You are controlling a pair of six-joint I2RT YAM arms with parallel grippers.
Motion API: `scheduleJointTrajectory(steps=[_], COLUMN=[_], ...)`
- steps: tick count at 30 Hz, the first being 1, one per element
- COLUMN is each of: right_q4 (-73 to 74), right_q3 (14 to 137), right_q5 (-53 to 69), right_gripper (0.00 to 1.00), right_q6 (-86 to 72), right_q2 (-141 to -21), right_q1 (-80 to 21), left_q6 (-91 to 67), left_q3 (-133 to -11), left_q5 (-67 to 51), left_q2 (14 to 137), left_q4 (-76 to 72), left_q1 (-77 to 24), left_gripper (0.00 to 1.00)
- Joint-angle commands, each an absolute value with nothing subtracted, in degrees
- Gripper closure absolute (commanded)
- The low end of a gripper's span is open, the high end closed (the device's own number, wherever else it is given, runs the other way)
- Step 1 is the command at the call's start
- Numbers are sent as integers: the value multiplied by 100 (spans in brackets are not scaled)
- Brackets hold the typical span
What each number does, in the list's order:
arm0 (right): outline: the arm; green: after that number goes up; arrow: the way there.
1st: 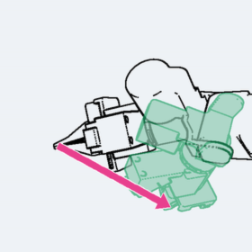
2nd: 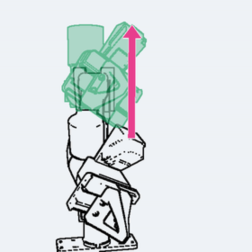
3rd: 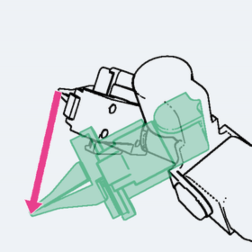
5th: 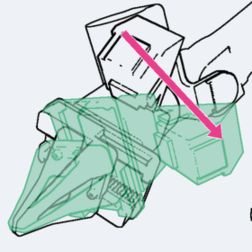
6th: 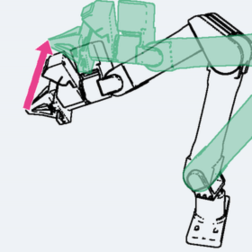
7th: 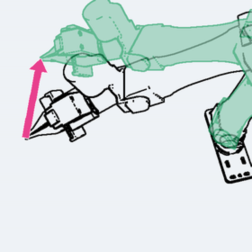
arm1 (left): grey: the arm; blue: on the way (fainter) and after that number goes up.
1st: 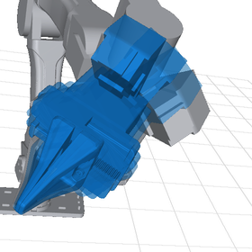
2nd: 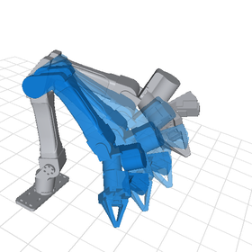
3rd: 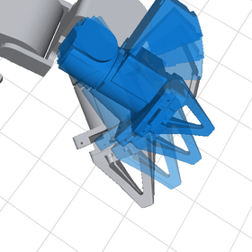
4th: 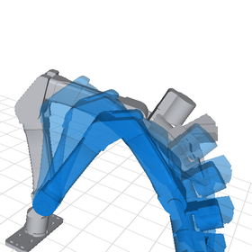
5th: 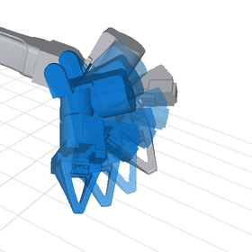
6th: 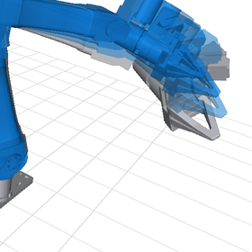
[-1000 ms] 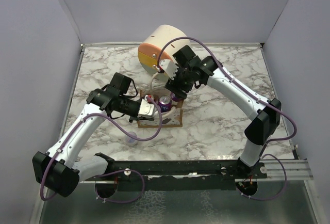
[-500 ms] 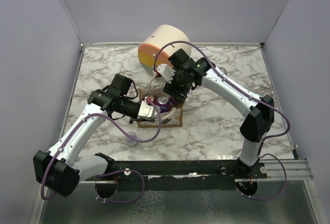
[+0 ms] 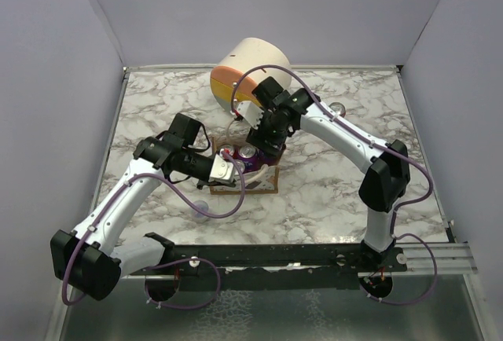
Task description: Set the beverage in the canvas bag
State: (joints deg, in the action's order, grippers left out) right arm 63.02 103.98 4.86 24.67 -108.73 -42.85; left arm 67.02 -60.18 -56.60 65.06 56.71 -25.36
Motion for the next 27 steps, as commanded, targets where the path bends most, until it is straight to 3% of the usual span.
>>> scheduleJointTrajectory(steps=[1,27], right_q4=[6287,5765], right_q3=[10611,9983], right_q5=[562,785], right_gripper=[94,75], right_q6=[2432,2775], right_q2=[-11063,-11317], right_q1=[-4293,-4341], left_q6=[6897,6928], left_q3=[-5942,-5862], left_q5=[-5942,-6038], left_q2=[6393,6309], left_q4=[5796,5777], left_q1=[-2588,-2602], left_gripper=[100,100])
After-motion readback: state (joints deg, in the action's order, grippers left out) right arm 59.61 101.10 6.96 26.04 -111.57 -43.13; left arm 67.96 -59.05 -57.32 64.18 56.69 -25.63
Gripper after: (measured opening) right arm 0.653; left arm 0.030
